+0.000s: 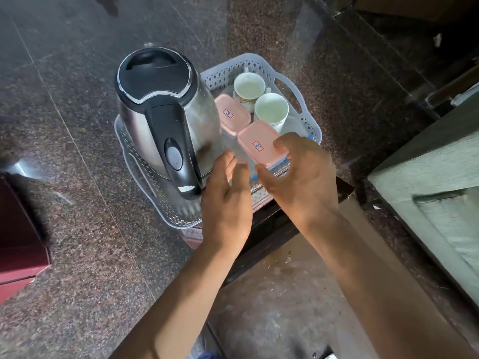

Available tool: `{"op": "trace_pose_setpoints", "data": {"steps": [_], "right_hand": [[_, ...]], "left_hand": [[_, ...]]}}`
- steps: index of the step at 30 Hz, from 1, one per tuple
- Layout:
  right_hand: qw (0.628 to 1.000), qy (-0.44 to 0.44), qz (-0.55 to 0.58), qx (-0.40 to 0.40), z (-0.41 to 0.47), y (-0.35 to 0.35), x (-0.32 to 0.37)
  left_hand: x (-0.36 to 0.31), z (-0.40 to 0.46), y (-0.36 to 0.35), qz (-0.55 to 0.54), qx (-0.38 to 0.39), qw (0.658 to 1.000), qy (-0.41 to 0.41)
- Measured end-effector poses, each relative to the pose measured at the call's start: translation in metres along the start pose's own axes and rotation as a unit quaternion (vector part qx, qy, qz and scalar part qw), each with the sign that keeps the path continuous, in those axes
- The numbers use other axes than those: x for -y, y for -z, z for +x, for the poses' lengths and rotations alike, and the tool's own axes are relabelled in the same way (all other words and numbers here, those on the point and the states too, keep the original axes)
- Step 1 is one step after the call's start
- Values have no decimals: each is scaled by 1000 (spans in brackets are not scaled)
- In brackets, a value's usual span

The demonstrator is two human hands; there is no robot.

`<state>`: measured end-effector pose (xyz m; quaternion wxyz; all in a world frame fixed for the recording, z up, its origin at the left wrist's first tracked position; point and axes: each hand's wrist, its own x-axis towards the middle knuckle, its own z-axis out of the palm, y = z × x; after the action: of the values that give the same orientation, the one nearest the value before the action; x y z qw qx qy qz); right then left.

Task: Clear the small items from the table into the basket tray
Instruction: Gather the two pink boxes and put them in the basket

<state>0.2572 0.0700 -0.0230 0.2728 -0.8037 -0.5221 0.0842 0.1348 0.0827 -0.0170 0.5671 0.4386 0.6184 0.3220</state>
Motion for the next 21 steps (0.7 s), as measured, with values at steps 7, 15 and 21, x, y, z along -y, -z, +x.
{"op": "trace_pose_setpoints", "data": {"steps": [7, 15, 21], "right_hand": [[996, 7, -78, 33, 21, -14, -5], [996, -5, -66, 64, 30, -30, -4], [993, -9, -73, 91, 40, -41, 3]], "left_hand": [[13, -8, 12, 223, 76, 971, -32], [12, -10, 16, 315, 98, 943, -39], [8, -11, 18, 346, 113, 930, -45]]}}
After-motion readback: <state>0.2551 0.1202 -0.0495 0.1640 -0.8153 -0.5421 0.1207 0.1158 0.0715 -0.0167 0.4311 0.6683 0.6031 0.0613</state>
